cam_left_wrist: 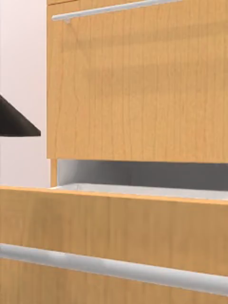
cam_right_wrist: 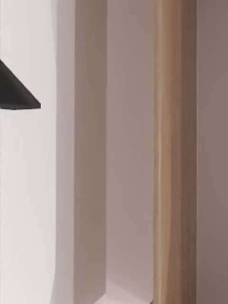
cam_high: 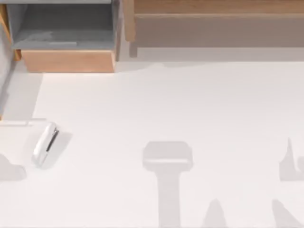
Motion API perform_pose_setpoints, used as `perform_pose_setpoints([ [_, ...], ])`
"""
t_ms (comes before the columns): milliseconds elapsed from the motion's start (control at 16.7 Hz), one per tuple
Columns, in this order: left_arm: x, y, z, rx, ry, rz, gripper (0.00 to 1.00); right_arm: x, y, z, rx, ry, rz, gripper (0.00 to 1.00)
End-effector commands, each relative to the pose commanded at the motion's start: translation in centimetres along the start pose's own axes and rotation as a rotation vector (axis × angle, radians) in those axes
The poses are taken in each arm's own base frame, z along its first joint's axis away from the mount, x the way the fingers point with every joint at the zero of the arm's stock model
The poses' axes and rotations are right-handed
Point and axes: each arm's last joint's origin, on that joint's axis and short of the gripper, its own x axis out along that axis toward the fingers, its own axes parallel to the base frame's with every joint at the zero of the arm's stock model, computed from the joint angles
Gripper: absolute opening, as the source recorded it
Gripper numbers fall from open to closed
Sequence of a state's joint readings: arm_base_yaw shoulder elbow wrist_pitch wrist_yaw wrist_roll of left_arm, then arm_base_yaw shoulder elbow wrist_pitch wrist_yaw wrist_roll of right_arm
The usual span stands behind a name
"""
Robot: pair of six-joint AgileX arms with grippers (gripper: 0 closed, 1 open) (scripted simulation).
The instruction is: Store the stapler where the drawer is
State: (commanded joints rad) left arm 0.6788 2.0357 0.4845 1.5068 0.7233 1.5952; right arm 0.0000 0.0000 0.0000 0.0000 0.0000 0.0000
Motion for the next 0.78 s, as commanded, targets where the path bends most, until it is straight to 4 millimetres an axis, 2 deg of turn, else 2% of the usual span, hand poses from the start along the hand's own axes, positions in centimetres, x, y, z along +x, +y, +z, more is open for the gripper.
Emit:
perform_pose_setpoints([
  [420,0.1,0.0,0.0,0.001,-0.001,0.001,1.00,0.0,0.0,0.0,0.000,0.000,0.000,1.00],
  [780,-1.3,0.0,0.0,0.001,-0.003,0.001,1.00,0.0,0.0,0.0,0.000,0.000,0.000,1.00],
])
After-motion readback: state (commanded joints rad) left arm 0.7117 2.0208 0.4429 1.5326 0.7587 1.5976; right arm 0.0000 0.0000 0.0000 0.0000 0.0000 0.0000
